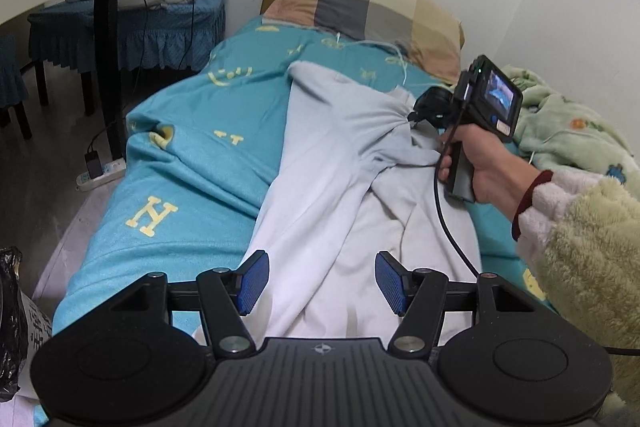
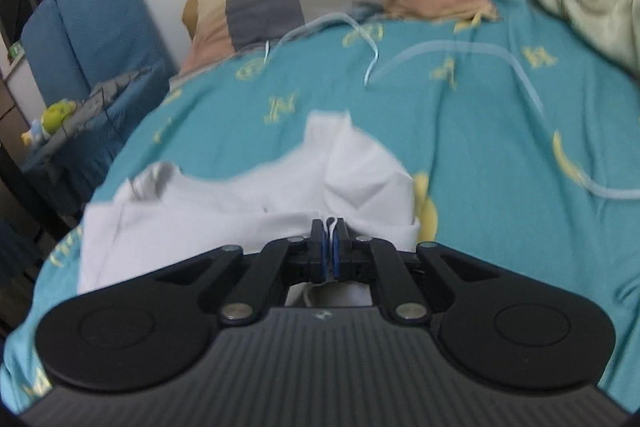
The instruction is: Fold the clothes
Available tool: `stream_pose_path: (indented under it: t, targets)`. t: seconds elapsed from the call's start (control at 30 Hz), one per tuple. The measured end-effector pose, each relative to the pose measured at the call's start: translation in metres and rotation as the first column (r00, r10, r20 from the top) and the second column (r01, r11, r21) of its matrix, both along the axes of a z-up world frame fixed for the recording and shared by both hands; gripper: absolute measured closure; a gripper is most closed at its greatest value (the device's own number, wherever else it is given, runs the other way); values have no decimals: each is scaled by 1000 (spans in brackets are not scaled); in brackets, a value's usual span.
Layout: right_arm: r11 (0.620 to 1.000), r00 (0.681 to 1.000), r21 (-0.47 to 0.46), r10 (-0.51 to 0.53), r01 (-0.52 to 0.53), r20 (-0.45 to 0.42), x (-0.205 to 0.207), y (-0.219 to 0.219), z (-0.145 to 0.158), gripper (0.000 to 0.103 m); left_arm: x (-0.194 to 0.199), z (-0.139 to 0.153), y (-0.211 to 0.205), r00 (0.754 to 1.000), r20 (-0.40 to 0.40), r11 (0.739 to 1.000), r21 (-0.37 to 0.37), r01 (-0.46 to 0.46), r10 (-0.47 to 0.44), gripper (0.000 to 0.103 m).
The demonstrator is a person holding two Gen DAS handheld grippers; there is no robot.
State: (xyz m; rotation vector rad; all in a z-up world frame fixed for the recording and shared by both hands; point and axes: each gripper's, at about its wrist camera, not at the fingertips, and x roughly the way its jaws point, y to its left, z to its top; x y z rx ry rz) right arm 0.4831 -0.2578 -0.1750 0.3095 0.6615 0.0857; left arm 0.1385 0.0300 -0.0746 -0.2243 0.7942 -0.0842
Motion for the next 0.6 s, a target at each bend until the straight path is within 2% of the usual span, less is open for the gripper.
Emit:
stream_pose_path:
  t: [0.13,0.17,0.2,0.27,0.4,0.6]
  targets:
    - [998,1000,60,-6,4,27,-14,1,9,91,4,-4,0,1000,-9,1000,14,-3,3,41]
    - [997,1000,76,-3,1,27,-18,1,14,82,5,-4,0,1000,-8,1000,18,-3,3,41]
    - [996,999,89,-1,-2,32,-26,1,21,64,5,-4,0,1000,-6,1000,20,-4,4,41]
    - [995,998,97,7,-12,59,-51,1,38,47,3,-2,1,1000,-1,1000,19,-4,4,41]
    - [994,996,75,71,-75,57,-118,7,72,45,-4,2,0,1000,11,1000,24,2,-2,40]
    - [981,982,48,186,-187,30,-247,18,121,45,-15,8,2,1000,16,1000,4,7,-7,40]
